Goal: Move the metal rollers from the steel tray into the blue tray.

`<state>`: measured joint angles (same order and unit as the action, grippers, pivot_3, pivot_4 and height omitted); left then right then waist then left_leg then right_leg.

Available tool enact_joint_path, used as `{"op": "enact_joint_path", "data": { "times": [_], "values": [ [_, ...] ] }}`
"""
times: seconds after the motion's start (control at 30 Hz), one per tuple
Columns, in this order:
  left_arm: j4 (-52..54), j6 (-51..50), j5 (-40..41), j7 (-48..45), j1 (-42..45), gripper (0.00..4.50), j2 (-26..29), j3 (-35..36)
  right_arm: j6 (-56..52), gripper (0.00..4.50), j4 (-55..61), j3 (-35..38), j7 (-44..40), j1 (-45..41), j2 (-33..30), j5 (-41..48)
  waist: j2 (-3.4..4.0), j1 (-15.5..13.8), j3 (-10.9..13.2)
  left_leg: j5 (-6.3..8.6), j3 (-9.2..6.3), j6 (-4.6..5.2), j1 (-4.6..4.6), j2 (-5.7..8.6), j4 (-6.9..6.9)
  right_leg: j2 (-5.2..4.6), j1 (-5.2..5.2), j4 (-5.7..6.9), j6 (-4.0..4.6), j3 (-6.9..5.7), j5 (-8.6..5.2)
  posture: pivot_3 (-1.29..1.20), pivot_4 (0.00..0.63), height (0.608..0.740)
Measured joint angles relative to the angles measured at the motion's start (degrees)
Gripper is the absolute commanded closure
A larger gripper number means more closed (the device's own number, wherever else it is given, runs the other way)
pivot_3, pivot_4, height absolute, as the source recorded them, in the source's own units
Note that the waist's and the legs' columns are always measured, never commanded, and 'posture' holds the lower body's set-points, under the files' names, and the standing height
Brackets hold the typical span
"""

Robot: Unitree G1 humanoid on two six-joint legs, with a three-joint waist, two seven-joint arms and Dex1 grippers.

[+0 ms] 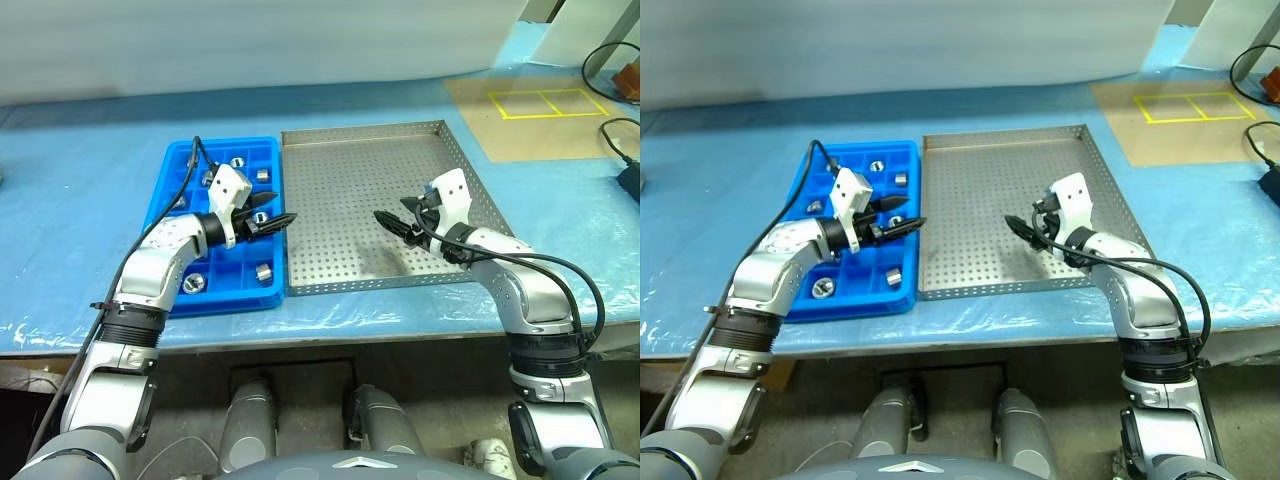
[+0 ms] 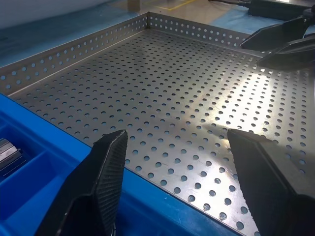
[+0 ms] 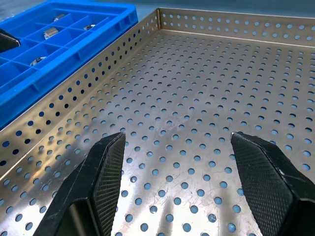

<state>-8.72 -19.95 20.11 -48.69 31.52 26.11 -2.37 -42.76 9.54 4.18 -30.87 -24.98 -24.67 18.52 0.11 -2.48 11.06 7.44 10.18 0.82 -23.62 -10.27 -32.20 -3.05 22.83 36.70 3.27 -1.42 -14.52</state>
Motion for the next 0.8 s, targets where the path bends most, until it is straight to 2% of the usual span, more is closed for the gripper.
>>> {"op": "enact_joint_path", "data": {
  "times": [0.8],
  "values": [
    [2.7,-0.6,0.1,2.5,-2.0,1.07,-0.6,0.8,0.1,1.02,-1.2,-1.7,-1.6,-1.1,-0.9,-0.3,0.00,-0.1,0.0,0.01,0.00,0.00,0.00,0.01,0.01,-0.01,0.01,-0.01,0.00,0.00,0.00,-0.12,0.150,0.740]
  ]
}}
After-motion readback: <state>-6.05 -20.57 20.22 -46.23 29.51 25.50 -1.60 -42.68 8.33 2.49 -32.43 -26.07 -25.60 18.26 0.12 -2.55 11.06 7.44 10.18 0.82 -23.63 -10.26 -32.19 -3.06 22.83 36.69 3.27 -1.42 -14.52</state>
